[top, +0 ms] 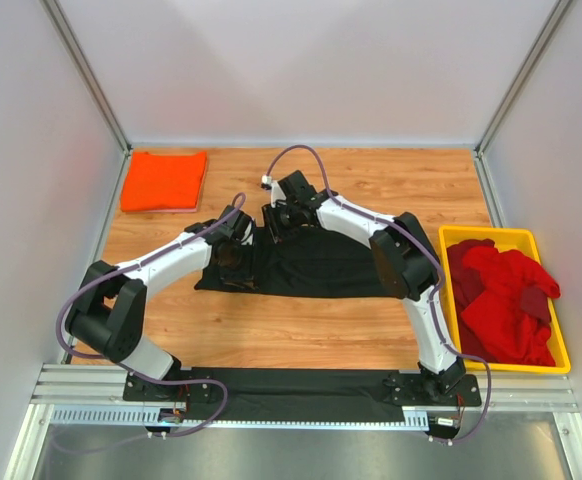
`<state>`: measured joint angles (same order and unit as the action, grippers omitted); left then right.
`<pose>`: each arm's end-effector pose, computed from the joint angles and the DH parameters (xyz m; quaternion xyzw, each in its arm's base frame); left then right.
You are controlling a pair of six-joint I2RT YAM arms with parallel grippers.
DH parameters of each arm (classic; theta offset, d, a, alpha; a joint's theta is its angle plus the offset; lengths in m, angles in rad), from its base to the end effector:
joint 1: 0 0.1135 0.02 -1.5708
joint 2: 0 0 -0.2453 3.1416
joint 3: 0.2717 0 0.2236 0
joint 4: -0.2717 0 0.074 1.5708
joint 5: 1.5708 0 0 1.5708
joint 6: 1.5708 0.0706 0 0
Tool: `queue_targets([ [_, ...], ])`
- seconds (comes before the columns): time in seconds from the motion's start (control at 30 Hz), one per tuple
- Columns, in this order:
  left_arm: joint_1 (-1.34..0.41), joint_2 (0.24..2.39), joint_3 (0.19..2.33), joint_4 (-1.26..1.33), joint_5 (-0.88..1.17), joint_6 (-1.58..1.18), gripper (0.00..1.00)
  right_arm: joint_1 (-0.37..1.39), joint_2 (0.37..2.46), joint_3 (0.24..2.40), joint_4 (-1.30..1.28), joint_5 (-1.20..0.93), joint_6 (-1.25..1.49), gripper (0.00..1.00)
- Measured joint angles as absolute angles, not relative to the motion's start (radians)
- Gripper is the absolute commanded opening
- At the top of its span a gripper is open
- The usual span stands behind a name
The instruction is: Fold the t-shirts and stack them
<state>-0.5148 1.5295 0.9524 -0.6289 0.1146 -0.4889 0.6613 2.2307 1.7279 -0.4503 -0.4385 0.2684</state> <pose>0.2350 -0.1422 0.1567 0.0231 0.9816 -0.1365 0.1317 0.3509 0.3110 0.1436 -0.2463 0.8991 0.3182 0.1723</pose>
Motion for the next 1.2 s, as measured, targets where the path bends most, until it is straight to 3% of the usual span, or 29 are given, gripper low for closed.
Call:
queue_targets([
  [0.23,-0.515,1.53,0.953,-0.632,0.114,-0.487,0.42,0.656,2.23,1.715,-0.443,-0.439,0.268,0.11],
  [0.73,-0.515,1.58,0.953,-0.612,0.144,-0.462,0.41,0.656,2.231,1.707,-0.445,-0.439,0.27,0.09],
  [0.77,-0.515,1.583,0.953,-0.616,0.144,-0.463,0.38,0.656,2.23,1.707,-0.445,-0.439,0.27,0.09],
  [0.87,-0.515,1.587,0.954,-0.624,0.138,-0.474,0.11,0.656,2.23,1.707,-0.445,-0.439,0.27,0.09],
  [0.93,-0.515,1.588,0.96,-0.635,0.128,-0.477,0.0,0.656,2.23,1.707,-0.445,-0.439,0.27,0.09],
  [1.2,-0.507,1.596,1.059,-0.712,0.043,-0.519,0.0,0.655,2.23,1.707,-0.446,-0.436,0.27,0.03],
])
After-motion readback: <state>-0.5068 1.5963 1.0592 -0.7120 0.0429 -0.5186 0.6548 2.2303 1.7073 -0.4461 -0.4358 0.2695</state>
